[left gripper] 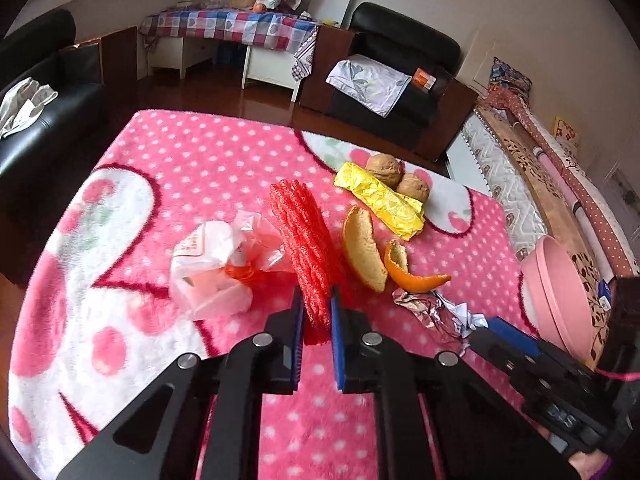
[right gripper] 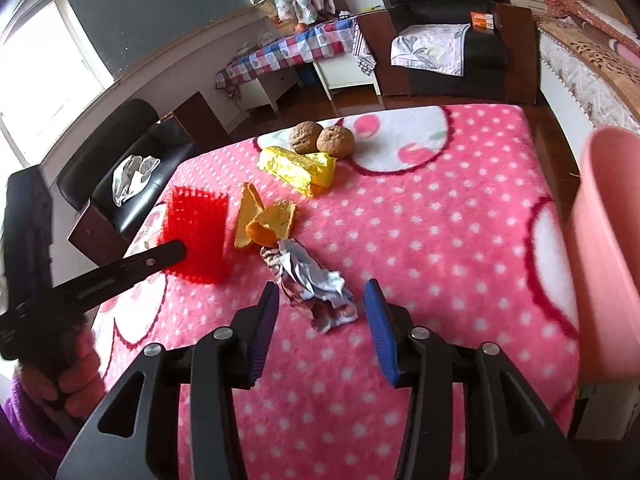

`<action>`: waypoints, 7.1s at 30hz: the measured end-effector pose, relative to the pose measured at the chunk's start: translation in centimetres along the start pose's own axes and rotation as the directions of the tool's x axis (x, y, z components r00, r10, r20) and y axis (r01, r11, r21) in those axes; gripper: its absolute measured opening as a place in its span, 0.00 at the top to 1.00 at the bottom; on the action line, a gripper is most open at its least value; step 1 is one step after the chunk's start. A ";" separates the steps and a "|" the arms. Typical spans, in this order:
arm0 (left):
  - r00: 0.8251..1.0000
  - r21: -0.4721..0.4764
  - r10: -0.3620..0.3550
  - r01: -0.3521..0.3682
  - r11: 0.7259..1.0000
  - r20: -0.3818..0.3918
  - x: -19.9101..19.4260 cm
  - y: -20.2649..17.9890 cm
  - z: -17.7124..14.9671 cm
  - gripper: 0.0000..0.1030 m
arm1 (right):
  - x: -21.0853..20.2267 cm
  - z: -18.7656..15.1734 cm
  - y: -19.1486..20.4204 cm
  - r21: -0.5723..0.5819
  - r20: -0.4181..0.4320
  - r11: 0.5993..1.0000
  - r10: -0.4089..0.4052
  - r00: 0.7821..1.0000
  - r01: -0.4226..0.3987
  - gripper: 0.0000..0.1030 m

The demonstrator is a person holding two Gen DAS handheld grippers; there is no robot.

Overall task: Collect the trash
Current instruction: 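Grasp the red mesh sleeve with the left tool while the right tool grasps the foil wrapper, then carry the red mesh in the left tool and foil in the right tool over the bucket, then open the left tool to drop the red mesh while the right tool drops the foil into the bucket, then move both tools back over the table toward the white plastic bag, then grasp the white plastic bag with the left tool while the right tool grasps an orange peel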

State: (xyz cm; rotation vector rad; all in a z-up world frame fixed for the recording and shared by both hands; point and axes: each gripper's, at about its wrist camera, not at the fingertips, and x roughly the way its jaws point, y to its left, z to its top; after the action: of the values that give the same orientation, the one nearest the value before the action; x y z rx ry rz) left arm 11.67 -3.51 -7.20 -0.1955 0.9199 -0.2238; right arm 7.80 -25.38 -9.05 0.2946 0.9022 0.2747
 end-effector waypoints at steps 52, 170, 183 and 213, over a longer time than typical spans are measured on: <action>0.982 0.332 -0.190 0.185 0.925 -0.017 -3.9 -18.2 0.4 0.90 | -15.6 -3.0 -11.8 0.250 0.241 0.958 -0.198 0.950 0.136 0.91; 0.991 0.174 0.114 -0.124 0.977 0.066 -5.3 -2.3 -1.8 0.49 | -10.0 -2.3 -2.5 0.125 0.233 0.981 -0.174 0.957 0.148 0.61; 0.982 0.092 0.176 -0.183 0.979 0.072 -5.9 1.9 -1.7 0.48 | -8.7 -1.7 -2.0 0.098 0.215 0.989 -0.127 0.968 0.108 0.61; 0.998 -0.133 0.066 -0.066 0.989 -0.002 0.0 7.1 1.5 0.49 | 0.1 1.0 4.3 -0.026 0.021 1.000 -0.003 1.000 0.003 0.60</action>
State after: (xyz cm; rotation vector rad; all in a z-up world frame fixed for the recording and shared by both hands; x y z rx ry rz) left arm 13.63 3.36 -8.19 -0.2879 0.9376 -0.1012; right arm 8.17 -21.46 -7.00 0.2712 0.8779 0.2802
